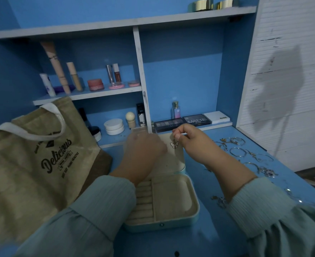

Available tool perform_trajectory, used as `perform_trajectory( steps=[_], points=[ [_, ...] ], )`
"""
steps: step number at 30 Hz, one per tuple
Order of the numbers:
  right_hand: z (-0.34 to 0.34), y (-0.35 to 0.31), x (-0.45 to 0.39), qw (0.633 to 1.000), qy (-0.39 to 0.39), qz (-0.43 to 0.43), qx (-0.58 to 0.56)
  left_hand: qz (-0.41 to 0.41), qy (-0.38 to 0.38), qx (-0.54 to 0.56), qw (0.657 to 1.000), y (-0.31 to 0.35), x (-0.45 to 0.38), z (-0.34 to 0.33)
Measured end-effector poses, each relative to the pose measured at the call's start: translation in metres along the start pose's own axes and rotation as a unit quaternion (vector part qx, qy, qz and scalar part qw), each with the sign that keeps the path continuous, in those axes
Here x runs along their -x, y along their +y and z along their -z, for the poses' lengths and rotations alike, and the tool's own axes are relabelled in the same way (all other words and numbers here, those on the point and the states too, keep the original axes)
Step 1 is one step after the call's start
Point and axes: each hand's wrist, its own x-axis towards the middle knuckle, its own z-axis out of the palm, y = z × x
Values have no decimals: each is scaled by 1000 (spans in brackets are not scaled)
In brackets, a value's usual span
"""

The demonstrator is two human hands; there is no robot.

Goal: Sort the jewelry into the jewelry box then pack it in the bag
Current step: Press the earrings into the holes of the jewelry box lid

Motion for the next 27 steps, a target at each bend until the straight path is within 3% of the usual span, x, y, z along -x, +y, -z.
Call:
perform_trajectory(
  steps=[12,15,17,21,27],
  points=[
    [-2,3,-2,1000,1,-2,1,-47,-62,-11,997,3,-15,17],
    [-2,3,-2,1000,2,-4,-5,6,-146,18,989,6,-18,27],
    [-1,3,-2,1000,3,-5,-6,82,-177,93,976,4,-17,26],
    [-1,3,-2,1000,5,-1,-14,209,-153,225,939,4,-6,21],
    [-3,3,-3,1000,7,2,-15,267,-147,263,915,10,3,19]
  ],
)
